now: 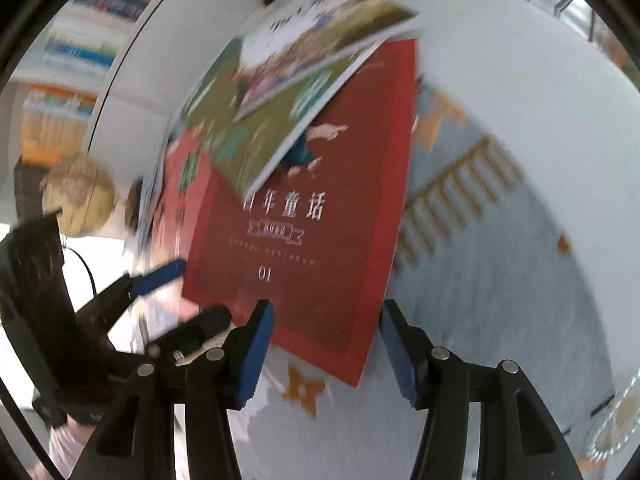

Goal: Organize books
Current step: 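Close the right tool on the red book's edge and lift it, then close the left tool on the red book's other edge while the right tool holds it, then carry the red book beside the blue book, lay it down, open both tools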

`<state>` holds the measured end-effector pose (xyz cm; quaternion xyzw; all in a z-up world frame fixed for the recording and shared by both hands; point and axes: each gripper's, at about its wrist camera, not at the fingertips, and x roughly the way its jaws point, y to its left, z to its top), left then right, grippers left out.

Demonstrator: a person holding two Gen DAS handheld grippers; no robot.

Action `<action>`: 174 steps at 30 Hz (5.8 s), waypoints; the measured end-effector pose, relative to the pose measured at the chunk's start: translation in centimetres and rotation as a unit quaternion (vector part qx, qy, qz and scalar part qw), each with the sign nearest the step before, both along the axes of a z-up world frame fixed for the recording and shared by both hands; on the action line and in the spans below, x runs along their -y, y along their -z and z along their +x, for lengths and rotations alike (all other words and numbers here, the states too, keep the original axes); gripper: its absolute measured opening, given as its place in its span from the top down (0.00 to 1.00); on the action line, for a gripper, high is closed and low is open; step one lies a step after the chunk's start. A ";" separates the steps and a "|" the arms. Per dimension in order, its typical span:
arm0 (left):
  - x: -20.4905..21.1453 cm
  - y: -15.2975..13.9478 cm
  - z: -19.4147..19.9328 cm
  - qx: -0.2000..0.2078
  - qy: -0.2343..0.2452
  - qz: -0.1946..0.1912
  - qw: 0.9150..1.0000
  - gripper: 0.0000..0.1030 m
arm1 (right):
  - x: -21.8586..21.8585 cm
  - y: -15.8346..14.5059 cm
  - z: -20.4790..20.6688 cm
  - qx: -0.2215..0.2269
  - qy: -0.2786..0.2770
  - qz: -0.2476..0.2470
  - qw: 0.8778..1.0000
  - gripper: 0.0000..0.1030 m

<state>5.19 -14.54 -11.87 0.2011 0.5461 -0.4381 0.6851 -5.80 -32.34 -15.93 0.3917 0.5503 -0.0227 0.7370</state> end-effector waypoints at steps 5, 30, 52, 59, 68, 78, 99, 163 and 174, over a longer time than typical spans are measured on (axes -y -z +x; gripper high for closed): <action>-2.8 0.5 -3.8 -0.009 0.010 0.005 1.000 0.15 | -2.0 0.1 -3.6 -0.004 -0.019 0.015 1.000 0.47; -3.0 3.5 -0.5 -0.056 -0.048 0.008 0.997 0.14 | 1.2 -1.1 -3.0 0.103 0.020 0.075 0.992 0.34; -1.3 3.8 -2.4 -0.021 -0.040 0.032 0.998 0.11 | -0.3 1.2 -5.3 0.101 0.018 0.201 0.974 0.48; -4.4 3.2 -0.3 -0.105 -0.077 -0.013 0.991 0.11 | -1.0 0.3 -5.3 0.115 0.026 0.169 0.979 0.93; -10.3 2.6 2.0 -0.199 -0.138 -0.082 0.967 0.11 | -1.3 -2.7 -6.0 0.175 -0.014 0.245 0.953 0.92; -13.6 2.6 0.6 -0.234 -0.170 -0.125 0.949 0.33 | -4.9 -4.1 -5.7 0.154 -0.102 0.232 0.955 0.92; -15.4 2.9 -1.8 -0.238 -0.180 -0.126 0.946 0.64 | -6.2 -4.8 -7.5 0.112 -0.122 0.183 0.969 0.89; -47.9 4.9 0.8 -0.129 -0.537 -0.123 0.825 0.61 | -41.9 -3.0 13.0 0.096 -0.408 0.077 0.905 0.89; -49.5 5.0 1.3 -0.120 -0.574 -0.129 0.800 0.55 | -43.9 -0.5 13.3 0.058 -0.397 0.071 0.913 0.88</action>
